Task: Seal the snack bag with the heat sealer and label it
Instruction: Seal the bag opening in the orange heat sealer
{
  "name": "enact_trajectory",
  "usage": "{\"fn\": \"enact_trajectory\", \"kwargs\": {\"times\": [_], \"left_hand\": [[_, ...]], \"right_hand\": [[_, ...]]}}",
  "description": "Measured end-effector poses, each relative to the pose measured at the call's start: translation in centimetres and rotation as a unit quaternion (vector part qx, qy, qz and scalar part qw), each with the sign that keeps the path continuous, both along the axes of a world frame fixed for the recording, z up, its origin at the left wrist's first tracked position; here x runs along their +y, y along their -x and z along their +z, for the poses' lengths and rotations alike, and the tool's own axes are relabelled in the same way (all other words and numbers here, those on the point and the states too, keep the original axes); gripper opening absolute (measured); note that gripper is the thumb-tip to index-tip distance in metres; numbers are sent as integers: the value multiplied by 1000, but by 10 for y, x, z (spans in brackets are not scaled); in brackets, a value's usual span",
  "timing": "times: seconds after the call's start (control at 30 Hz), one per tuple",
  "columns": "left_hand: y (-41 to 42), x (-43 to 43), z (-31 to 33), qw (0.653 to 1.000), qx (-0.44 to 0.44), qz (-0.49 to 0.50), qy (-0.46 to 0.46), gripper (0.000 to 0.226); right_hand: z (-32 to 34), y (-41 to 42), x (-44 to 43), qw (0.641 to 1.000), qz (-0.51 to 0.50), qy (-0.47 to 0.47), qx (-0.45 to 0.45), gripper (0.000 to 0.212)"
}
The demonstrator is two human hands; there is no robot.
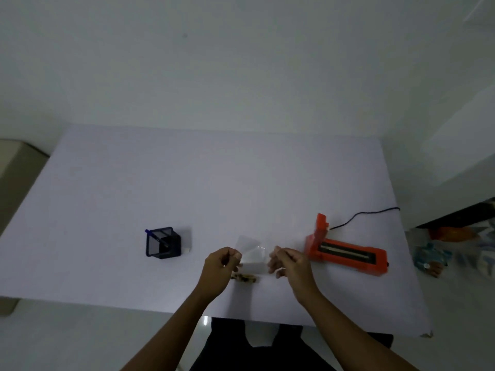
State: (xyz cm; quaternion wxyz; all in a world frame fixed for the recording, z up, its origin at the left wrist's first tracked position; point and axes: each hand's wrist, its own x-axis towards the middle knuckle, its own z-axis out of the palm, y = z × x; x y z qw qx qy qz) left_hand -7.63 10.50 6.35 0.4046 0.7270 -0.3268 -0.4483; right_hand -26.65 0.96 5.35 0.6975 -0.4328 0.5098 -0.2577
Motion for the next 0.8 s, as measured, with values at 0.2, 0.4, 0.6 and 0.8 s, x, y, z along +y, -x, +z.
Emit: {"fn": "enact_trajectory", "kwargs": {"times": [0.2,0.4,0.6,0.8], "left_hand": [[-62,1,-4,996,85,8,-21,14],[-100,-20,-12,978,193,-1,-76,20],[-112,-40,-28,979,184,-35,-77,20],[-113,-40,-67,987,43,-101,-117,22]], "right_hand": [[-10,-57,23,997,69,2,46,12],[-24,-90,38,995,14,10,101,9],[-33,-101,30,992,-16,25,124,7],[-47,-103,-2,989,-17,35,141,8]]}}
